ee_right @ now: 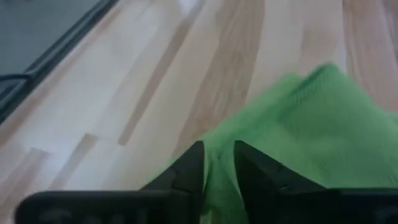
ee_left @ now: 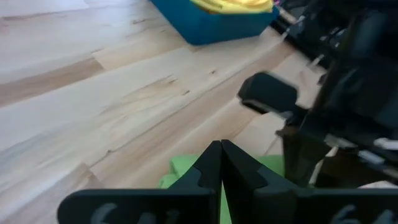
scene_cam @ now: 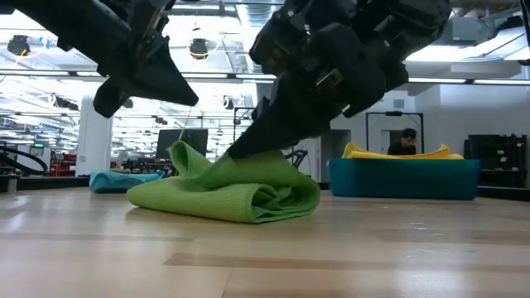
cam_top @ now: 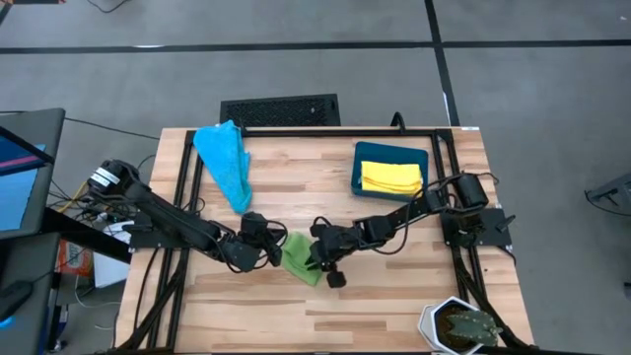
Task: Fold microfiber towels
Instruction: Fold the green microfiber cloth
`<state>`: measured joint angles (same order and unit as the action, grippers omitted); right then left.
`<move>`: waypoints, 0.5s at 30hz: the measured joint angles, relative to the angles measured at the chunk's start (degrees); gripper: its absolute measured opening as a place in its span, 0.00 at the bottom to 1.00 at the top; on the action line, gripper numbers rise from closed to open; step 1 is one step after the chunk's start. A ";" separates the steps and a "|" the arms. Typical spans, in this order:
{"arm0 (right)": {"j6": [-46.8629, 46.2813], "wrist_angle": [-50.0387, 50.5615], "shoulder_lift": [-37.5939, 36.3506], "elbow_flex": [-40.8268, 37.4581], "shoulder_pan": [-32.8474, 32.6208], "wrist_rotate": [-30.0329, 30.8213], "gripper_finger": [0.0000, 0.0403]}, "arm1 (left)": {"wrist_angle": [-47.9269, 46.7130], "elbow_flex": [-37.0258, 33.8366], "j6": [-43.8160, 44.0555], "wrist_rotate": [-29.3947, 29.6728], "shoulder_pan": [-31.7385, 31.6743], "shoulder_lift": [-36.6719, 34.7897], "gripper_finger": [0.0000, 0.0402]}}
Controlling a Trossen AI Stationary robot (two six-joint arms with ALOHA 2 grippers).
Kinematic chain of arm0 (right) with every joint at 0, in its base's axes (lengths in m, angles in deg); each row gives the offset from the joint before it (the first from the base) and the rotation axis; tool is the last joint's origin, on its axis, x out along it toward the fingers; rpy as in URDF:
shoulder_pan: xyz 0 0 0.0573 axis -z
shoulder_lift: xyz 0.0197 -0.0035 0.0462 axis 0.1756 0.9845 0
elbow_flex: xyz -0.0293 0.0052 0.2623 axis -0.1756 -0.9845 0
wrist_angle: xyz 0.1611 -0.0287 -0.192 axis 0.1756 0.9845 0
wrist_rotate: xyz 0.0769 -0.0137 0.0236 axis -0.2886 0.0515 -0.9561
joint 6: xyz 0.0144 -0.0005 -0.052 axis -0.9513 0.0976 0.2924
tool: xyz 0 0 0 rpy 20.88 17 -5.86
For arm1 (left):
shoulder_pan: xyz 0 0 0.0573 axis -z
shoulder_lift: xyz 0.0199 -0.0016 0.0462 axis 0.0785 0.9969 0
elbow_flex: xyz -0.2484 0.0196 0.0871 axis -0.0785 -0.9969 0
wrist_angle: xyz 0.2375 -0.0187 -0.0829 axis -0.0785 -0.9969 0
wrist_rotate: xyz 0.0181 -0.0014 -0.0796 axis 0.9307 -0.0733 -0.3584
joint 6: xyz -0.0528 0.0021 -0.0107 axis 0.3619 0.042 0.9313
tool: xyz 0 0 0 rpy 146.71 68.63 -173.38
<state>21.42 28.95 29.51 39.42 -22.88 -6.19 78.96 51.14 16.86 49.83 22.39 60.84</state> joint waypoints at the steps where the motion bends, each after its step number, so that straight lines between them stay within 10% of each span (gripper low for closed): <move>1: 0.04 -0.56 0.00 -0.01 -0.01 -0.08 0.28 | 0.18 0.00 -0.05 -0.11 0.00 0.53 0.00; 11: -4.00 5.08 -7.82 0.72 1.23 0.02 0.45 | 8.21 -0.04 -6.20 -0.69 -0.98 2.56 0.00; 15: -5.59 11.09 -15.28 -1.92 2.45 10.25 0.44 | 11.15 0.00 -11.62 -6.52 -3.62 3.16 0.00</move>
<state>15.84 40.03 14.22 37.50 -20.43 4.06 90.11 51.14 5.24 43.32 18.77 64.00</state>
